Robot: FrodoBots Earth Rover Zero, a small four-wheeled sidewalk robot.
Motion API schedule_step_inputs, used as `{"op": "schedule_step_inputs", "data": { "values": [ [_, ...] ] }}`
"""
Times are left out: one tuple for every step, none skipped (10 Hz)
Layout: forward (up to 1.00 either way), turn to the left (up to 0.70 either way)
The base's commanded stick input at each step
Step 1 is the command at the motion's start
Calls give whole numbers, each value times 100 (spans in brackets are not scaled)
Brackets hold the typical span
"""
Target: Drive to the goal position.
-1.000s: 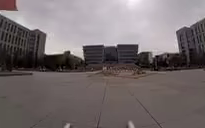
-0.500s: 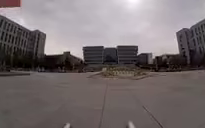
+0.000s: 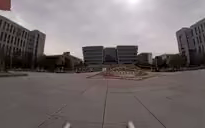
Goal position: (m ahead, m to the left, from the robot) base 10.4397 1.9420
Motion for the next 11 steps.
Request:
{"op": "schedule_step_inputs", "data": {
  "values": [
    [70, 0],
    [70, 0],
    [70, 0],
    [70, 0],
    [70, 0],
    [70, 0],
    [70, 0],
    [70, 0],
    [70, 0],
    [70, 0],
    [70, 0]
  ]
}}
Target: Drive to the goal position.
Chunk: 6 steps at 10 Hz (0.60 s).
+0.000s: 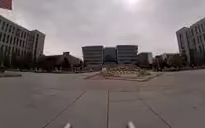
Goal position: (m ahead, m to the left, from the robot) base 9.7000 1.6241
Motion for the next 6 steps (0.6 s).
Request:
{"op": "schedule_step_inputs", "data": {
  "values": [
    [70, 0],
    [70, 0],
    [70, 0],
    [70, 0],
    [70, 0],
    [70, 0]
  ]
}}
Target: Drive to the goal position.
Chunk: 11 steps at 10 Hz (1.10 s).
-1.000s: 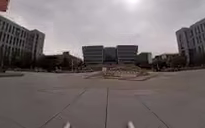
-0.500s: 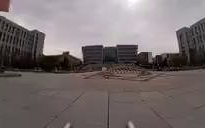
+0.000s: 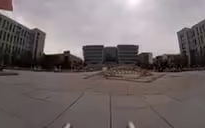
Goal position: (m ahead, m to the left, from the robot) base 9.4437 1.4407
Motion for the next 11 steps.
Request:
{"op": "schedule_step_inputs", "data": {
  "values": [
    [70, 3],
    [70, 11],
    [70, 14],
    [70, 14],
    [70, 14],
    [70, 14],
    [70, 14],
    [70, 14],
    [70, 14],
    [70, 14],
    [70, 14]
  ]
}}
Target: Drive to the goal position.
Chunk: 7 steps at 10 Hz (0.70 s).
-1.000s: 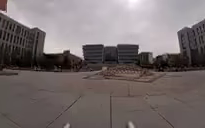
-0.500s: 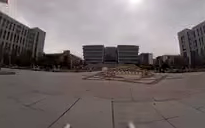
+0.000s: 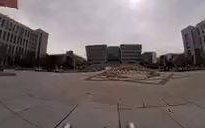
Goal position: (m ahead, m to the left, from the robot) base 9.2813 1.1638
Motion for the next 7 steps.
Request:
{"op": "schedule_step_inputs", "data": {
  "values": [
    [70, 14],
    [70, 14],
    [70, 10],
    [70, 5],
    [70, 0],
    [70, 0],
    [70, 0]
  ]
}}
